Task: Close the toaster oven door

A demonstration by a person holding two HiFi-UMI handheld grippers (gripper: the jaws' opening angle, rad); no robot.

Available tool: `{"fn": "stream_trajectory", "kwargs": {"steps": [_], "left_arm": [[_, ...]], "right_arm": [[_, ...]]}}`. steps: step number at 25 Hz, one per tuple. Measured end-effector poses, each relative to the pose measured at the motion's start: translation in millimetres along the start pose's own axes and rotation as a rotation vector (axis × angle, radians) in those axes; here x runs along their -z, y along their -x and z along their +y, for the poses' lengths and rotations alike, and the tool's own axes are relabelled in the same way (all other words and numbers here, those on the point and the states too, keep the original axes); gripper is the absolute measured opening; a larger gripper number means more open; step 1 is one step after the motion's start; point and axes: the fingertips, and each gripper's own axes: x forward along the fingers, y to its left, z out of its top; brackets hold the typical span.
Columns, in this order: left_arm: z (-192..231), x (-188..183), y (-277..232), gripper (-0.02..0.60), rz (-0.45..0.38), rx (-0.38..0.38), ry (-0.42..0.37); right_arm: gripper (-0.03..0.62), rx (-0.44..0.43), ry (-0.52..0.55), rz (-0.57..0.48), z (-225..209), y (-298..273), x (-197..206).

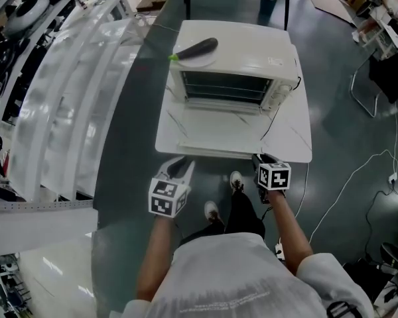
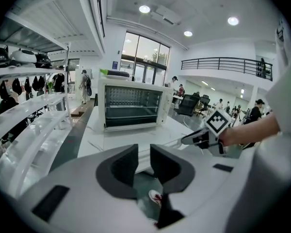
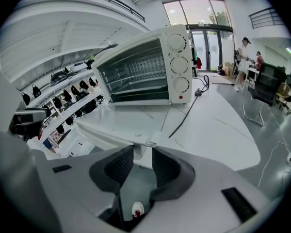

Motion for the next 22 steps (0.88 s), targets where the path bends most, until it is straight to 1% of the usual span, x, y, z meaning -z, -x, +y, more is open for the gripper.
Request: {"fn": "stream_trajectory", "kwargs": {"steps": [5,11,15,22], "left_arm": [[2,-21,3,0.082,-0.049,-0.006,-0.013],[2,-45,8,0.081,-0.095,-0.008,-0.025],[2,-53,7,0.083,-0.102,-0.009,-0.033],[9,-64,3,0.083,-0.102,-0.022,-0.044]], "right_arm": [[0.129,-0.007,0.022,-0.099,5,22,-43],[0.102,-0.035,0.083,-0.216,13,40,-109],[0.103,-0.078,0.055,-0.288,11,45,-147],[0.102,-0.041,0.103,-0.377,4,43,-210]]}}
